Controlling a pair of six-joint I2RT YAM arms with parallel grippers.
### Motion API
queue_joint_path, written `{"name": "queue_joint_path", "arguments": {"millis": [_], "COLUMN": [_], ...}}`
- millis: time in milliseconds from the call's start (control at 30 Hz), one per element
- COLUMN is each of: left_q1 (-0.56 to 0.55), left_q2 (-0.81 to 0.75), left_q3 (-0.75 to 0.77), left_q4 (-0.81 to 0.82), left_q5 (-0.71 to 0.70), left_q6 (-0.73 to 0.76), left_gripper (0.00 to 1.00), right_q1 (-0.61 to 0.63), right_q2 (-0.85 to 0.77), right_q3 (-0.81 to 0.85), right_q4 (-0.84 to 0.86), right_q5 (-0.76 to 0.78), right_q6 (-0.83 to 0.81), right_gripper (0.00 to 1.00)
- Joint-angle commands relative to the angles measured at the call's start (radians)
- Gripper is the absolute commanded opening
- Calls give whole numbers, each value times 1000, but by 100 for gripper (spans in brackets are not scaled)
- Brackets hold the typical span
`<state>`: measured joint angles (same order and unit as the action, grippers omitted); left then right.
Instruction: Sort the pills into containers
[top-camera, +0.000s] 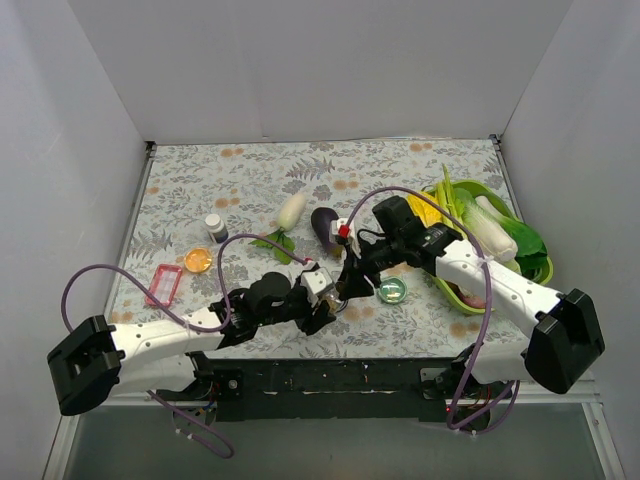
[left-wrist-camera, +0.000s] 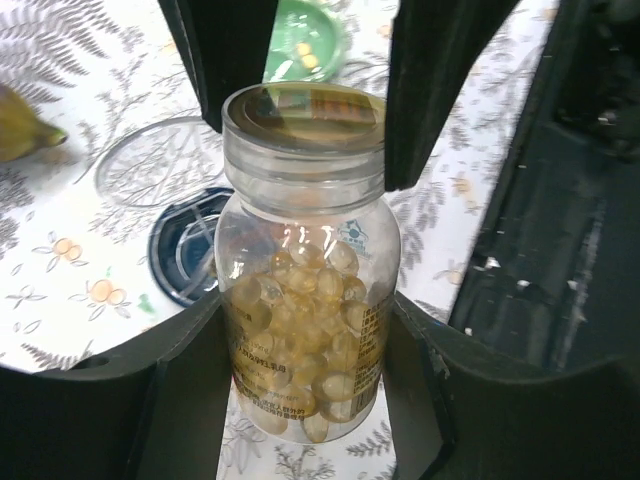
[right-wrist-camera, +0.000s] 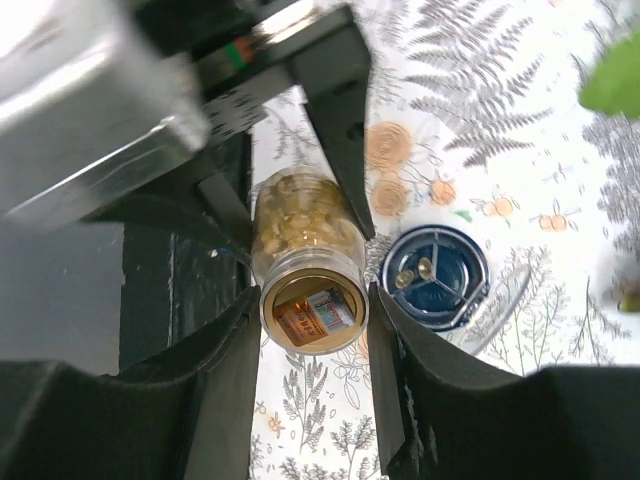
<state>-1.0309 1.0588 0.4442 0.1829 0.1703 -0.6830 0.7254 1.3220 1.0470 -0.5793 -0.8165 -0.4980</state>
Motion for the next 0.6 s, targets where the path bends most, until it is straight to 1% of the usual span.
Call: {"name": "queue_joint_path", "arguments": {"millis": [0, 33, 67, 133, 200, 233, 267, 300, 333, 367, 400, 467, 567], "left_q1": [6, 6, 6, 5, 5, 5, 6, 5, 6, 5, 6, 6, 5], "left_q2": [4, 15, 35, 47, 49, 44, 32, 26, 20, 10, -14, -46, -100], "left_q3": [133, 134, 136, 130, 114, 107, 99, 94, 88, 87, 83, 57, 42], "left_q4": [303, 316, 316, 314, 294, 268, 250, 230, 175, 147, 127, 92, 44], "left_q5": [-225, -230, -226, -204, -174, -172, -117, -104, -91, -71, -45, -26, 9], "left_q6": [-1, -7, -12, -15, -9, -4, -1, -1, -1, -1, -4, -7, -10], "left_gripper": [0, 0, 0, 0, 0, 0, 0, 0, 0, 0, 0, 0, 0], "right_q1": [9, -1, -7, -29, -50, -82, -99, -115, -142, -153, -159, -164, -165], "right_q2": [36, 49, 57, 80, 82, 82, 77, 72, 60, 51, 27, -3, -47], "right_q3": [-84, -82, -68, -45, -1, 14, 40, 57, 67, 74, 88, 82, 79], "right_q4": [154, 163, 170, 164, 141, 136, 125, 113, 87, 76, 62, 52, 12], "right_q5": [128, 94, 65, -2, -30, -83, -111, -133, -174, -194, -208, -251, -285], "right_q6": [386, 400, 423, 423, 395, 388, 377, 337, 319, 297, 241, 188, 86], "right_gripper": [20, 23, 28, 33, 45, 50, 59, 64, 69, 78, 82, 90, 93]}}
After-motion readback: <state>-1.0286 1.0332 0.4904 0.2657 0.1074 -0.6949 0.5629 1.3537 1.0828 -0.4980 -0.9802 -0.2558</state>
